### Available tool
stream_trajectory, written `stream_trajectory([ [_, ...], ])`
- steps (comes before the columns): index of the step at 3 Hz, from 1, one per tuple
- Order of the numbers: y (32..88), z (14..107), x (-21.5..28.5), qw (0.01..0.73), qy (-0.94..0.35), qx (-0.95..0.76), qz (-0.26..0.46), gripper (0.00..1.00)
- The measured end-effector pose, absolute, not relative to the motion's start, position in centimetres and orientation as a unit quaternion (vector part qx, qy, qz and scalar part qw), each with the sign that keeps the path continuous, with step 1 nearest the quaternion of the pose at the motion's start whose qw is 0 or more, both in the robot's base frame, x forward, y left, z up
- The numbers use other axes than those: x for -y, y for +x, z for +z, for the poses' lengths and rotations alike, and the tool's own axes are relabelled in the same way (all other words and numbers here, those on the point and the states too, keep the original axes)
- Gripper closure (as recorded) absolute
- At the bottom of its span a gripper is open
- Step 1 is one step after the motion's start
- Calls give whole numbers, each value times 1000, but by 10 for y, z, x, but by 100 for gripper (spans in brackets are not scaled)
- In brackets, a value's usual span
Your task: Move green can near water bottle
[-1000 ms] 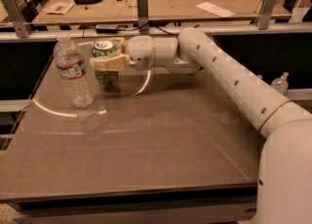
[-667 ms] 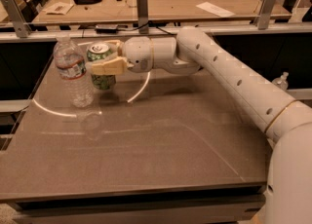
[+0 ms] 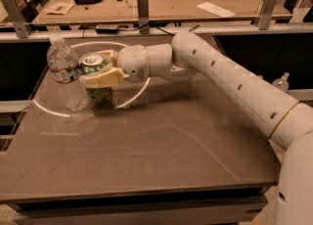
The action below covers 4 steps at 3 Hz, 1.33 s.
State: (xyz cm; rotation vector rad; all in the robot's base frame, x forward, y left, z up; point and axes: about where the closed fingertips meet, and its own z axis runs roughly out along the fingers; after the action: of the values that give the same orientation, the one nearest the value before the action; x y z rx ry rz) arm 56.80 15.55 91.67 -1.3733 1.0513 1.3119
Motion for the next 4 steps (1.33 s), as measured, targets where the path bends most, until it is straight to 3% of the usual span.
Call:
stream_trajectory([
  [2,546,899,-159,460,-564,-435,531,100],
  [4,536,892,-155,467,-572,-444,507,59],
])
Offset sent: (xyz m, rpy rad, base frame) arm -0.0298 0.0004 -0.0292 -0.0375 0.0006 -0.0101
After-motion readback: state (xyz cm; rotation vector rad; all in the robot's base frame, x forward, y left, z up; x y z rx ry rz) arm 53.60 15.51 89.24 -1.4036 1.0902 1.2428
